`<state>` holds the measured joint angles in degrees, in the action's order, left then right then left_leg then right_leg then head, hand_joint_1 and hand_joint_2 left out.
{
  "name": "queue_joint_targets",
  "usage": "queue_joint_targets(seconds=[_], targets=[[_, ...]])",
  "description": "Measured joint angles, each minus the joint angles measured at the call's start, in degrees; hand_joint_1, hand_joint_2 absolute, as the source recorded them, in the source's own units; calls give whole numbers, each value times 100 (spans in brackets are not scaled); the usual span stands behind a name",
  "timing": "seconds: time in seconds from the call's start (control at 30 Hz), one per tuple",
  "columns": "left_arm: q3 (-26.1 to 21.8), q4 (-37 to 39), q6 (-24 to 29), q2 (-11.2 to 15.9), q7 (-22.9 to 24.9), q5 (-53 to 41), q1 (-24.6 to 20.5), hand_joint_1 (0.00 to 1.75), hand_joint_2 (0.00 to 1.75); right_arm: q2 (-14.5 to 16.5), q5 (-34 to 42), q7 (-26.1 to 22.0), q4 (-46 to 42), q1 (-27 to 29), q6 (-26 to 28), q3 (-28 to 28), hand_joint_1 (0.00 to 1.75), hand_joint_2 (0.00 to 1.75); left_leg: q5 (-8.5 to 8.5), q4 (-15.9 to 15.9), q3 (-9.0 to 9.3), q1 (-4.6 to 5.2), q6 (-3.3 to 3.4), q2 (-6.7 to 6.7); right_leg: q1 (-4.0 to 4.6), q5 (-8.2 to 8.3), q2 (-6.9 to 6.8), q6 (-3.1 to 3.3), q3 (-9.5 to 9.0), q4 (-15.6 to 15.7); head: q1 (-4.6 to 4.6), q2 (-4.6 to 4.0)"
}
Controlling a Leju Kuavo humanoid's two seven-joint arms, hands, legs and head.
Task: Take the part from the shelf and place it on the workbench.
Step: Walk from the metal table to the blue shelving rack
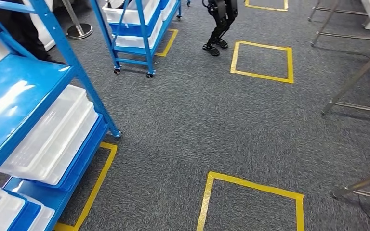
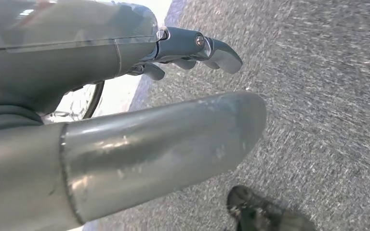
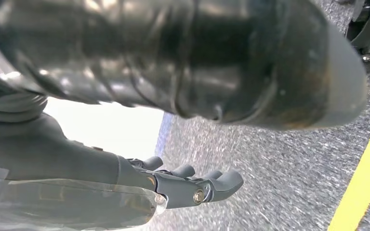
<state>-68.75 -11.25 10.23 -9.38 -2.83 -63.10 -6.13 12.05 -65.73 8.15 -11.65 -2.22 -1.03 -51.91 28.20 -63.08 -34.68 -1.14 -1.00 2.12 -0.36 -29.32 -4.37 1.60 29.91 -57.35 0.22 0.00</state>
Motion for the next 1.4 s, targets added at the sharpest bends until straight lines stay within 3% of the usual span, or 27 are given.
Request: queue_joint_targets(seconds=[0.07,0.17,0.23,0.3,0.37,0.4,0.43,0.47,0.53,0.6,0.67,0.73,0.83,0.87,0.9,0.93,0.97,1.03,1.1,1.17,1.23,1.3,1.33,1.37,1.4], targets=[[-1,1,4,-8,5,0,-19,0,0,-2,-8,0,0,0,-1,1,0,0,-132,483,247,36,43,150,24,-39,-101,-59,-16,-32,5,0],[-2,2,7,-15,11,0,-14,0,0,-1,-8,1,0,-37,-1,4,0,0,-141,558,249,63,153,27,20,-70,-203,-138,-39,-47,8,0],[-4,2,7,-21,16,0,-20,0,0,-1,-9,3,0,-48,-2,6,0,0,-174,604,262,49,241,-80,-16,-252,3,-189,38,-267,9,0],[-5,2,7,-26,17,-1,-41,0,0,-1,-9,3,0,-37,-1,7,0,0,-193,621,257,51,300,-187,-37,-622,310,-208,352,-935,13,0],[-6,2,7,-24,23,-3,-47,0,0,-2,-10,2,0,-27,-1,7,0,0,-197,615,248,70,320,-319,-38,-844,407,-209,702,-1606,13,0],[-7,2,8,-23,29,-4,-45,0,0,-3,-13,2,0,-22,-1,7,0,0,-197,609,250,78,321,-397,-38,-786,418,-201,763,-1685,13,0],[-8,2,10,-22,39,-4,-42,0,0,-3,-18,3,0,-18,-2,7,0,0,-196,602,256,83,319,-480,-38,-611,434,-185,712,-1526,13,0],[-9,2,15,-24,51,-5,-41,0,0,-3,-23,3,0,-14,-2,7,0,0,-193,595,265,84,315,-565,-38,-360,480,-161,570,-1174,13,0],[-10,2,31,-32,81,-7,-48,0,0,-8,-34,4,0,-4,-3,7,0,0,-188,575,259,85,291,-709,-37,-8,710,-113,257,-440,11,0],[-12,2,59,-39,116,-9,-53,0,0,-14,-44,1,0,-9,-5,10,0,0,-199,562,219,72,236,-817,-22,47,851,-91,147,-156,10,0],[-18,2,87,-37,156,-11,-42,0,0,-15,-61,-1,0,-31,-5,18,0,0,-213,570,185,55,163,-917,-22,60,753,-64,137,-109,10,0],[-25,2,109,-33,193,-13,-35,0,0,-15,-83,4,0,-36,-4,27,0,0,-86,408,102,66,108,-771,-44,93,614,-3,103,-34,4,0],[-27,4,124,-35,235,-13,-61,0,0,-16,-101,9,1,-13,-3,43,0,0,444,-594,-359,61,44,-334,-35,106,376,56,91,8,-12,0],[-28,4,130,-35,246,-13,-65,0,0,-17,-105,9,1,-9,-2,46,0,0,552,-908,-504,52,23,-280,-29,99,294,59,93,6,-12,0],[-31,4,154,-34,270,-18,-62,0,0,-18,-109,9,1,-9,-1,49,0,0,557,-1044,-562,43,7,-255,-26,92,218,59,90,4,-12,0],[-32,4,230,-36,333,-45,-59,0,0,-20,-112,9,1,-12,-1,51,0,0,451,-950,-506,36,-3,-231,-26,82,147,52,82,1,-12,0],[-32,4,376,-45,445,-95,-58,0,0,-23,-113,9,0,-17,-3,54,0,0,265,-641,-340,31,-3,-187,-27,68,84,39,66,-2,-13,0],[-20,4,823,-98,761,-232,-68,0,0,-36,-118,8,0,-25,-22,56,0,0,-59,182,98,57,30,32,-14,28,-30,-9,25,-15,-13,0],[-8,4,1095,-171,904,-293,-80,0,0,-62,-125,6,0,-36,-62,58,0,0,-144,580,301,101,98,164,10,-1,-129,-62,2,-29,-7,0],[-8,4,796,-204,513,-210,-55,0,0,-80,-111,19,0,-65,-73,58,0,0,-150,604,295,116,174,64,16,-11,-223,-115,-17,-23,-4,0],[-11,4,157,-179,-211,-104,-9,0,0,-72,-82,55,0,-85,-7,56,0,0,-181,648,306,95,252,-54,-11,-134,-60,-172,6,-151,-3,0],[-9,4,-260,-125,-666,-74,9,0,0,-49,-68,85,1,-70,77,53,0,0,-205,677,314,76,310,-163,-38,-472,267,-201,245,-704,0,0],[-8,4,-345,-100,-753,-71,16,0,0,-38,-67,94,2,-60,102,51,0,0,-207,675,309,79,323,-219,-39,-662,363,-202,440,-1099,0,0],[-8,4,-381,-81,-791,-70,28,0,0,-32,-67,102,4,-50,113,49,0,0,-207,670,307,84,328,-281,-40,-783,398,-204,623,-1448,0,0],[-8,4,-401,-64,-814,-70,46,0,0,-28,-67,109,7,-44,118,48,0,0,-205,662,307,88,328,-352,-40,-795,410,-202,738,-1642,-1,0]])
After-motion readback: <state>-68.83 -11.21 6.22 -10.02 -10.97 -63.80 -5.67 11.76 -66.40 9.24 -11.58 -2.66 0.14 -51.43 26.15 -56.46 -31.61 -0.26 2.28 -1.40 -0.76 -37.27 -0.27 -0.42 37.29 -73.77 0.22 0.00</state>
